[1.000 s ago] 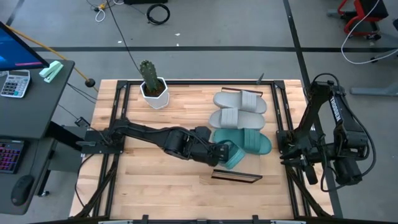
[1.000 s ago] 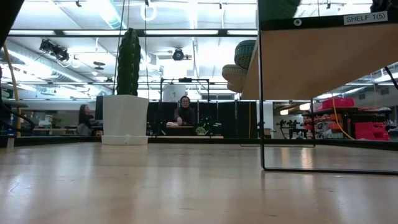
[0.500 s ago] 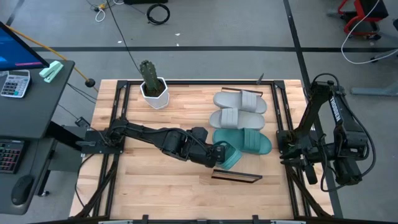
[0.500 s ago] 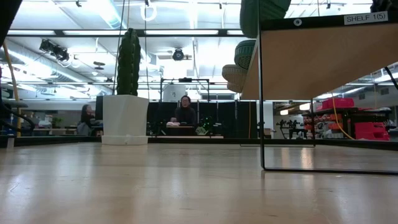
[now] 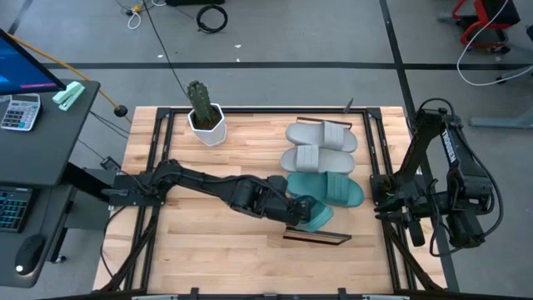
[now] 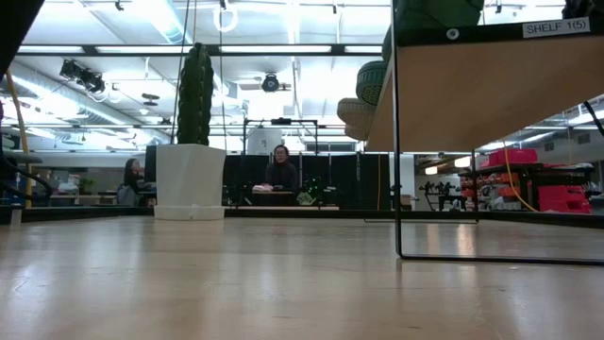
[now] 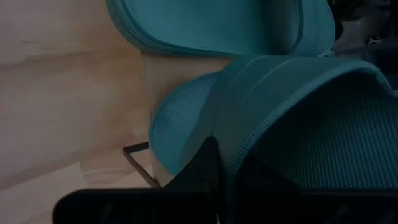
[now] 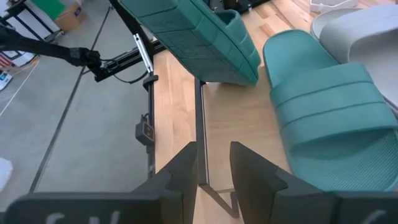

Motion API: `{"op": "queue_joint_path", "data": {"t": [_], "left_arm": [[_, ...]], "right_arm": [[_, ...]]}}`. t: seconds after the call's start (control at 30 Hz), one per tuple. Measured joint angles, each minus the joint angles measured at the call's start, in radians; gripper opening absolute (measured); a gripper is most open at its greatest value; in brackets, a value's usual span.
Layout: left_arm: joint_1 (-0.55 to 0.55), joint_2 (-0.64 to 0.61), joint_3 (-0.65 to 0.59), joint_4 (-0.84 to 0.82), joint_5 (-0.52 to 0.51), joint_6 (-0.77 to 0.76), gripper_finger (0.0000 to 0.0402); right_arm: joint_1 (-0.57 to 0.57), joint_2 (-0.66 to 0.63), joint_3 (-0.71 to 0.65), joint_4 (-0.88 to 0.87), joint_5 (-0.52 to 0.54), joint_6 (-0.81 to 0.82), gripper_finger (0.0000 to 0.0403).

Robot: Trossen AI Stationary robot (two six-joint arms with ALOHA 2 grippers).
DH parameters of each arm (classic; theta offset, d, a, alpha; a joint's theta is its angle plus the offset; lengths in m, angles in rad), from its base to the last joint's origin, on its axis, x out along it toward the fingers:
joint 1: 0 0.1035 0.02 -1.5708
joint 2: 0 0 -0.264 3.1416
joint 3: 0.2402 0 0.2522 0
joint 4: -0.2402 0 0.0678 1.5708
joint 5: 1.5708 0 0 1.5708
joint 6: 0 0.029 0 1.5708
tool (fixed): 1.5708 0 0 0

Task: Pick and place slides into the shelf
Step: Put the green slide on the shelf

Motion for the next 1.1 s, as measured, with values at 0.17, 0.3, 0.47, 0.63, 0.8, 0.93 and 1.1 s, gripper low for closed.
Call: {"op": "queue_joint_path", "data": {"t": [0.17, 0.3, 0.47, 0.63, 0.8, 0.93, 1.1], "left_arm": [[0.003, 0.013, 0.001, -0.013, -0.001, 0.000, 0.0012], [0.008, 0.021, 0.000, -0.029, 0.003, 0.000, 0.0012], [0.009, 0.025, -0.001, -0.031, 0.001, 0.000, 0.0012], [0.016, 0.026, -0.002, -0.025, 0.000, 0.003, 0.0013], [0.025, 0.028, -0.003, 0.005, 0.002, 0.027, 0.0013], [0.029, 0.037, -0.003, 0.002, 0.002, 0.031, 0.0013], [0.031, 0.055, -0.002, 0.014, 0.019, 0.032, 0.0013]], "right_arm": [[0.000, 0.000, 0.000, 0.003, 0.000, 0.000, 0.0101], [0.000, 0.000, 0.000, 0.004, 0.000, 0.001, 0.0101], [0.000, 0.000, 0.000, 0.008, 0.000, 0.001, 0.0101], [0.000, 0.000, 0.000, 0.007, 0.000, 0.000, 0.0101], [0.000, 0.000, 0.000, 0.007, 0.000, 0.000, 0.0101], [0.000, 0.000, 0.000, 0.011, 0.000, 0.001, 0.0101], [0.000, 0.000, 0.000, 0.015, 0.000, 0.001, 0.0101]]}}
